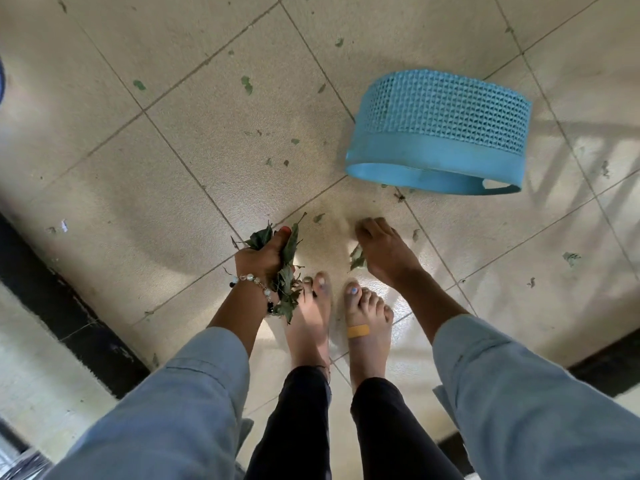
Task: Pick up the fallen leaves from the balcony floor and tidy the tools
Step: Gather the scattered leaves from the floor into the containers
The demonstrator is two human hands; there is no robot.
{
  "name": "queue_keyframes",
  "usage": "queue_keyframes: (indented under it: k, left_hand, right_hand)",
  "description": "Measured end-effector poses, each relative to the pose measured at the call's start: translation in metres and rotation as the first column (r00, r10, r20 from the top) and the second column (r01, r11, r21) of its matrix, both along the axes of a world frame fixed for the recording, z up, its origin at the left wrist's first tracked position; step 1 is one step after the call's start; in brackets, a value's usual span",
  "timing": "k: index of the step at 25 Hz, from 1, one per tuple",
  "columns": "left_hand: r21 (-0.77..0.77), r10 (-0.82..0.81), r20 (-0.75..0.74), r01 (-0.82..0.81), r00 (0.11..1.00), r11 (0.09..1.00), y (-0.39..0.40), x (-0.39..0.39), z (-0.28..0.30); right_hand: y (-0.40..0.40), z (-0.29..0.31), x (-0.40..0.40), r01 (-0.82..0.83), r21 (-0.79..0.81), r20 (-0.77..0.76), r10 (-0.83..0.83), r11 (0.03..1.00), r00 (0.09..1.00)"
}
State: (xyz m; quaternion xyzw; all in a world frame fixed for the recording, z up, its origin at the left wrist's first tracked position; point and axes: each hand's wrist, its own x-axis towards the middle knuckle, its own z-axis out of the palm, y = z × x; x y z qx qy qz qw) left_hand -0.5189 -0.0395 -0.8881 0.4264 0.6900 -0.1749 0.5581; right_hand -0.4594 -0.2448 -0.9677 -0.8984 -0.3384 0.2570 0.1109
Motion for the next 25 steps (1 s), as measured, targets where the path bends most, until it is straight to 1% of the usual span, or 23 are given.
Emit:
queue_keyframes:
  k: [1, 2, 3, 4, 5, 6, 7, 8, 9, 10, 12, 13, 14, 17, 19, 20, 21, 22, 24, 25]
  left_hand:
    - [0.014, -0.014, -0.003, 0.014, 1.0, 1.0, -0.001, 0.0, 0.001]
    - [0.024, -0.029, -0.016, 0.03, 0.999, 0.999, -0.004, 0.0, 0.005]
    - [0.045, -0.045, -0.027, 0.046, 0.999, 0.998, -0.006, -0.002, 0.006]
    - [0.068, -0.06, -0.04, 0.062, 0.997, 0.996, -0.009, -0.004, 0.008]
    - [0.077, -0.067, -0.048, 0.071, 0.997, 0.995, -0.013, -0.007, 0.01]
    - [0.074, -0.077, -0.052, 0.081, 0.996, 0.994, -0.017, -0.009, 0.011]
    - [0.069, -0.068, -0.046, 0.072, 0.997, 0.995, -0.02, -0.012, 0.011]
    - [0.062, -0.054, -0.041, 0.056, 0.998, 0.996, -0.021, -0.015, 0.01]
    - [0.053, -0.047, -0.041, 0.05, 0.998, 0.997, -0.022, -0.017, 0.011]
    - [0.05, -0.049, -0.049, 0.052, 0.998, 0.997, -0.022, -0.02, 0.01]
    - [0.07, -0.052, -0.047, 0.056, 0.998, 0.996, -0.019, -0.024, 0.006]
    - [0.087, -0.059, -0.049, 0.063, 0.997, 0.994, -0.018, -0.027, 0.004]
    - [0.101, -0.063, -0.049, 0.067, 0.997, 0.993, -0.017, -0.028, 0.004]
    - [0.13, 0.003, -0.039, 0.002, 0.999, 0.992, -0.017, -0.033, 0.006]
    - [0.13, 0.046, -0.049, -0.039, 0.998, 0.991, -0.017, -0.036, 0.009]
    - [0.128, 0.064, -0.053, -0.057, 0.997, 0.99, -0.016, -0.039, 0.009]
    - [0.125, 0.087, -0.053, -0.08, 0.995, 0.989, -0.015, -0.04, 0.008]
    - [0.119, 0.111, -0.052, -0.104, 0.992, 0.987, -0.014, -0.042, 0.007]
    - [0.12, 0.144, -0.049, -0.138, 0.988, 0.983, -0.01, -0.046, 0.005]
    - [0.127, 0.154, -0.055, -0.146, 0.987, 0.981, -0.008, -0.047, 0.004]
  right_hand:
    - [-0.012, 0.004, -0.001, 0.082, 0.008, -0.01, -0.082, 0.997, 0.997]
    - [-0.022, 0.011, -0.003, 0.209, -0.017, -0.03, -0.21, 0.978, 0.977]
    - [-0.028, 0.018, -0.006, 0.336, -0.076, -0.072, -0.342, 0.939, 0.937]
    - [-0.031, 0.024, -0.009, 0.409, -0.154, -0.136, -0.43, 0.899, 0.893]
    - [-0.033, 0.027, -0.012, 0.4, -0.234, -0.196, -0.446, 0.886, 0.874]
    - [-0.034, 0.025, -0.016, 0.317, -0.306, -0.232, -0.393, 0.898, 0.89]
    - [-0.034, 0.02, -0.02, 0.223, -0.35, -0.224, -0.312, 0.91, 0.923]
    - [-0.033, 0.014, -0.024, 0.151, -0.368, -0.174, -0.227, 0.918, 0.958]
    - [-0.031, 0.009, -0.027, 0.101, -0.352, -0.099, -0.144, 0.931, 0.985]
    - [-0.029, 0.005, -0.031, 0.067, -0.283, -0.026, -0.077, 0.957, 0.997]
    - [-0.029, -0.001, -0.036, 0.001, -0.069, 0.081, 0.005, 0.998, 0.997]
    - [-0.032, -0.003, -0.037, -0.003, 0.028, 0.098, 0.0, 1.0, 0.995]
    - [-0.034, -0.003, -0.035, 0.036, 0.088, 0.065, -0.042, 0.995, 0.997]
    - [-0.005, 0.008, -0.019, 0.232, 0.065, -0.093, -0.225, 0.971, 0.97]
    - [0.032, 0.013, -0.008, 0.302, 0.17, -0.194, -0.269, 0.938, 0.943]
    - [0.05, 0.015, -0.005, 0.291, 0.204, -0.216, -0.247, 0.935, 0.945]
    - [0.063, 0.013, -0.002, 0.236, 0.215, -0.178, -0.2, 0.948, 0.964]
    - [0.072, 0.009, 0.001, 0.15, 0.211, -0.091, -0.134, 0.966, 0.987]
    - [0.074, -0.005, -0.001, -0.061, 0.117, 0.049, 0.056, 0.991, 0.997]
    - [0.07, -0.011, -0.003, -0.166, 0.064, 0.103, 0.159, 0.984, 0.982]
